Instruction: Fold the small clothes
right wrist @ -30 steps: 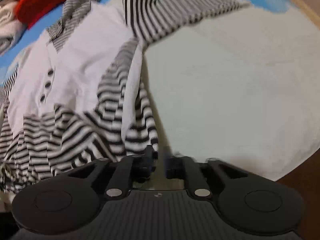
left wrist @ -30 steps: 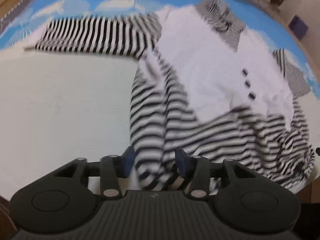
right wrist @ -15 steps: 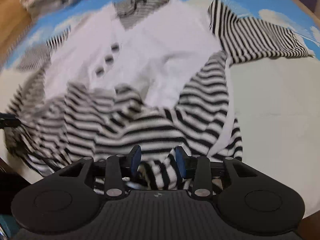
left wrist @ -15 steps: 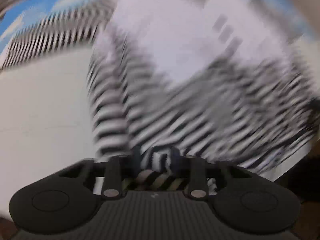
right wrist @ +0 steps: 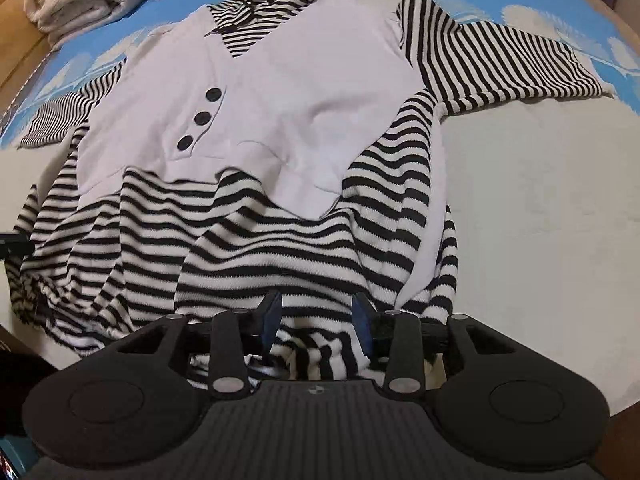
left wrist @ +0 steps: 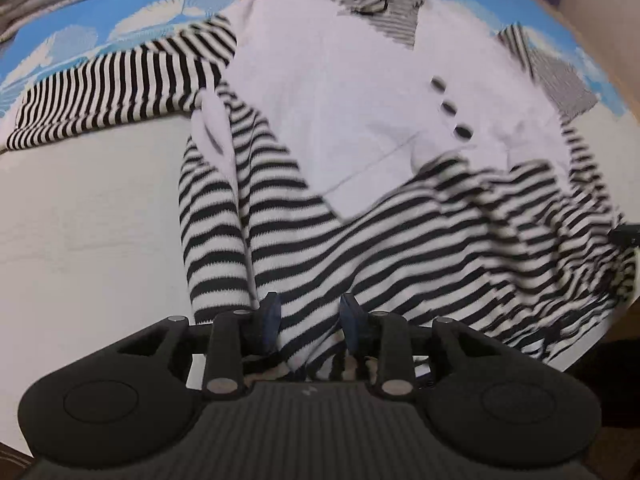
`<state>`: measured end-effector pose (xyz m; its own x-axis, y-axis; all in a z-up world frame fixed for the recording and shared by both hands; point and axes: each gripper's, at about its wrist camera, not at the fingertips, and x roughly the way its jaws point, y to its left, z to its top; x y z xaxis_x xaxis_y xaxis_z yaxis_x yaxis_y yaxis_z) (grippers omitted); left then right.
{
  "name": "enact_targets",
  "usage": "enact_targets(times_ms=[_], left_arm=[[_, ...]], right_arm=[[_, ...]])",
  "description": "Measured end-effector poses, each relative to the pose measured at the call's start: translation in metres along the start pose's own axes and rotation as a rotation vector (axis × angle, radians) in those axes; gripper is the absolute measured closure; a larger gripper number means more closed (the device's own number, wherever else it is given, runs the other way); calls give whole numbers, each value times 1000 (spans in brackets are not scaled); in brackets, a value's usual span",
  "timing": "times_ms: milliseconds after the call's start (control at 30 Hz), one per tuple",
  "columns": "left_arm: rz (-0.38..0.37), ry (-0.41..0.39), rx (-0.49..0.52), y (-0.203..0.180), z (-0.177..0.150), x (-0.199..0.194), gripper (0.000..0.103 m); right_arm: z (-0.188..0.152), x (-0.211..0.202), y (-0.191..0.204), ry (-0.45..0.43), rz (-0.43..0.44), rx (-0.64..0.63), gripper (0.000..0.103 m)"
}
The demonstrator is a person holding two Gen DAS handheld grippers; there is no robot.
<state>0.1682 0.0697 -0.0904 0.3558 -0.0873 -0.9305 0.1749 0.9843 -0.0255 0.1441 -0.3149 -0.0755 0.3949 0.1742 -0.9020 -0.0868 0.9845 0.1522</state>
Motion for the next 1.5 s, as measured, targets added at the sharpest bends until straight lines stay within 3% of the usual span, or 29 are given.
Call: enact_targets(times_ms=[133,167,267,367,500,633,767,900,1067,1200,1333,1500], left_arm=[[77,145,45,-3,-9,23,66],[78,138,52,-4,-10,22,66],[56,88,35,-5,-6,14,65],[24,-16,-15,-2,3,-1,59],[48,-128,-97,6,17,-15,54],[95,-230,-154,6,32,-27,27],[150,-341,-171,5,43,-39,20],[109,-318,-217,12,55,-34,20],[155,-339,-223,15,62,-28,20],[120,-369,-253,27,66,-22,20],[185,-403,-313,46,76,-19,20],[248,-426,-387,89,94,-11,20]], right_arm=[[-3,21,5,87,-70,-28,60],[-5,28,7,121,-97,-30,60],[-4,25,12,91,-94,-49,60],[3,13,12,8,-47,-23,60],[14,1,11,-102,-60,15,60],[28,-10,13,-235,-107,35,60],[39,-24,16,-357,-124,59,60],[48,-28,16,-413,-133,91,61],[55,-29,25,-463,-120,82,66],[62,-27,38,-491,-115,49,67],[67,-26,50,-479,-112,19,67],[77,-30,63,-507,-147,-18,57]])
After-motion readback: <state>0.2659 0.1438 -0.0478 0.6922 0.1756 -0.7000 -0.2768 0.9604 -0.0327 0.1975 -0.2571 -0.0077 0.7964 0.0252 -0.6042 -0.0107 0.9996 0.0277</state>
